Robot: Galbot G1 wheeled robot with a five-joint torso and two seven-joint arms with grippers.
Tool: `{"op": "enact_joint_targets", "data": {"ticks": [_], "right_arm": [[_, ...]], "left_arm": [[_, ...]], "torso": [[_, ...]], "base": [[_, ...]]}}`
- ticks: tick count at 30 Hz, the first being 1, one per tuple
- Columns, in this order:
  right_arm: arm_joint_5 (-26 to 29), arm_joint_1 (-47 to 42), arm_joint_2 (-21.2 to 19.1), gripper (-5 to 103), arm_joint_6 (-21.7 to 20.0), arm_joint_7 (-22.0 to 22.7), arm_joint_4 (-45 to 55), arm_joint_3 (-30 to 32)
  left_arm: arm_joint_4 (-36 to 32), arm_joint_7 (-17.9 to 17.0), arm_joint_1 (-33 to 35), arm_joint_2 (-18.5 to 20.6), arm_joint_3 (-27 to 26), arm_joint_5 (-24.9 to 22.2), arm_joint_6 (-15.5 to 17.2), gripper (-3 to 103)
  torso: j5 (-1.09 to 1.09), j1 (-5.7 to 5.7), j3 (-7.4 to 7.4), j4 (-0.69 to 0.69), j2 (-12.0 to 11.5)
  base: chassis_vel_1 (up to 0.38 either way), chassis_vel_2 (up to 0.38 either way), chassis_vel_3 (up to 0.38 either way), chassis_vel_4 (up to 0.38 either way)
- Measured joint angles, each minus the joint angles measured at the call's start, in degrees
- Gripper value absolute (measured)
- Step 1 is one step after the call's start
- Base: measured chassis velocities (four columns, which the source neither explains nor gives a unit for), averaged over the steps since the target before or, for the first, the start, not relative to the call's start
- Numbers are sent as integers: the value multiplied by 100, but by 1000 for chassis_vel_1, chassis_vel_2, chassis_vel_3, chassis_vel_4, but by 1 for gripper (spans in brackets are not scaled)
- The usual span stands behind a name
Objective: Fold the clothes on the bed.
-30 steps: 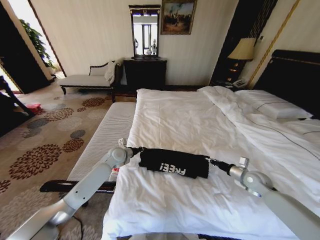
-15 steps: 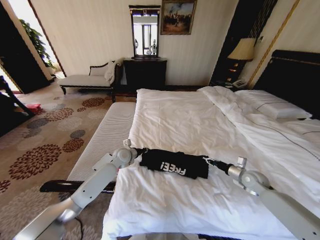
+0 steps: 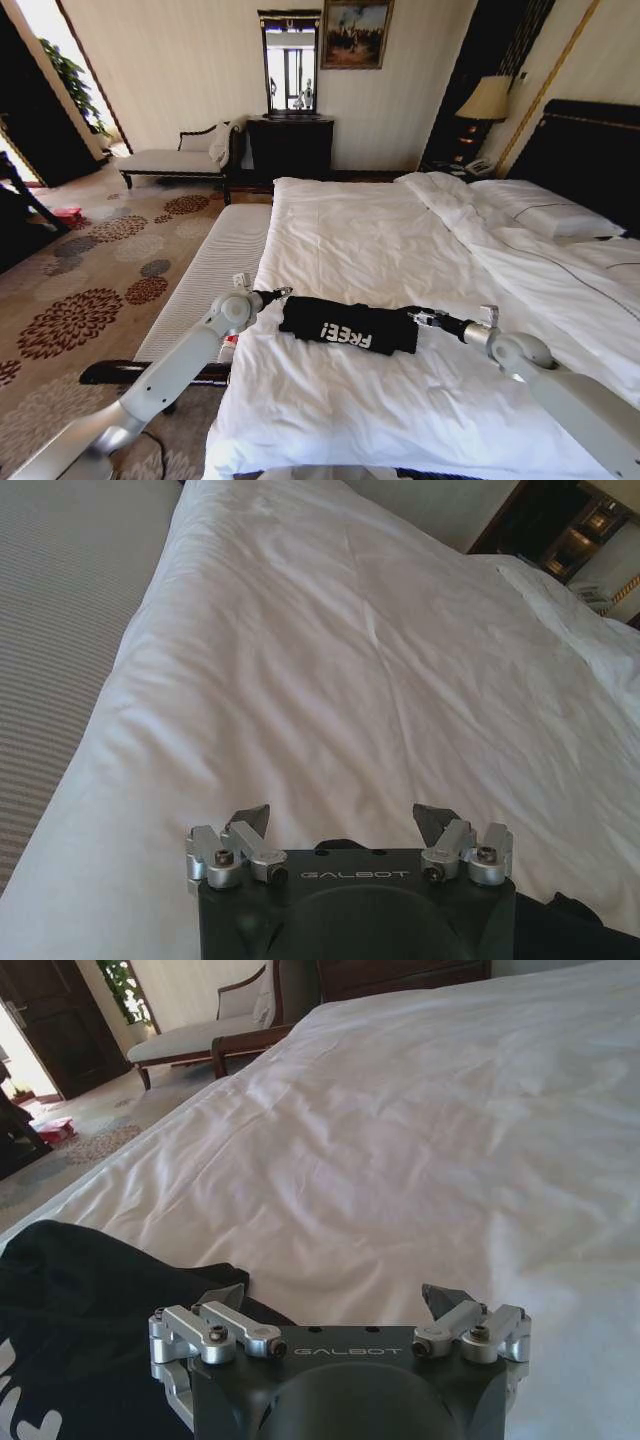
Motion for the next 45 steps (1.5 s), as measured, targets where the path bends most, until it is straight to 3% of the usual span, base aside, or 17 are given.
{"op": "enact_joint_targets", "data": {"ticks": [3,7,9,10,13,18,20,21,23,27,30,32,35,37,41,45], "right_arm": [[-232,-124,-70,100,80,-144,23,171],[-314,-226,-19,100,282,-128,46,330],[-434,-322,110,100,588,-19,152,476],[-434,-322,110,100,588,-19,152,476],[-744,-400,336,100,1022,124,276,707],[-1032,-444,604,100,1552,164,338,1001],[-1224,-683,864,100,1968,207,451,1262],[-1224,-683,864,100,1968,207,451,1262],[-1220,-961,1267,100,2468,441,598,1457],[-1303,-1122,1591,100,2824,688,752,1557],[-1755,-1210,1822,100,3044,985,909,1712],[-1900,-1220,1849,100,3087,1040,915,1754],[-2205,-1370,1926,100,3218,1199,978,1934],[-2224,-1414,1944,100,3228,1215,991,1957],[-2430,-1698,2140,100,3349,1177,1038,2093],[-2545,-1941,2344,100,3394,1141,1162,2184]], "left_arm": [[-252,1,187,143,-153,196,-8,97],[-502,36,449,266,-355,608,-158,100],[-740,145,810,434,-566,1307,-498,100],[-740,145,810,434,-566,1307,-498,100],[-971,369,1225,734,-816,2376,-936,100],[-1208,512,1509,1001,-989,3053,-1282,100],[-1485,632,1831,1221,-1160,3554,-1549,100],[-1485,632,1831,1221,-1160,3554,-1549,100],[-1676,675,2212,1340,-1371,4175,-1893,100],[-1852,676,2604,1336,-1666,4496,-2081,100],[-2167,709,3308,1266,-2188,4731,-2182,100],[-2276,758,3593,1231,-2375,4839,-2223,100],[-2666,1010,4626,970,-3017,5277,-2427,100],[-2720,1059,4783,911,-3105,5349,-2473,100],[-2816,1251,5480,435,-3433,5980,-3173,100],[-2996,1305,5797,115,-3519,6128,-3387,100]], "torso": [[1,0,0,0,0],[0,0,0,0,0],[0,0,0,0,0],[0,0,0,0,0],[1,0,0,3,0],[-1,0,0,2,0],[0,1,0,1,0],[0,1,0,1,0],[1,0,-1,-2,0],[2,0,-1,-3,1],[-1,0,0,1,0],[1,0,0,0,0],[0,0,-1,2,1],[1,0,-1,3,1],[1,-1,-1,1,1],[1,0,0,0,1]], "base": [[0,0,0,0],[0,0,0,0],[0,0,0,0],[0,0,0,0],[0,0,0,0],[0,0,0,0],[0,0,0,0],[0,0,0,0],[0,0,0,0],[0,0,0,0],[0,0,0,0],[0,0,0,0],[0,0,0,0],[0,0,0,0],[0,0,0,0],[0,0,0,0]]}}
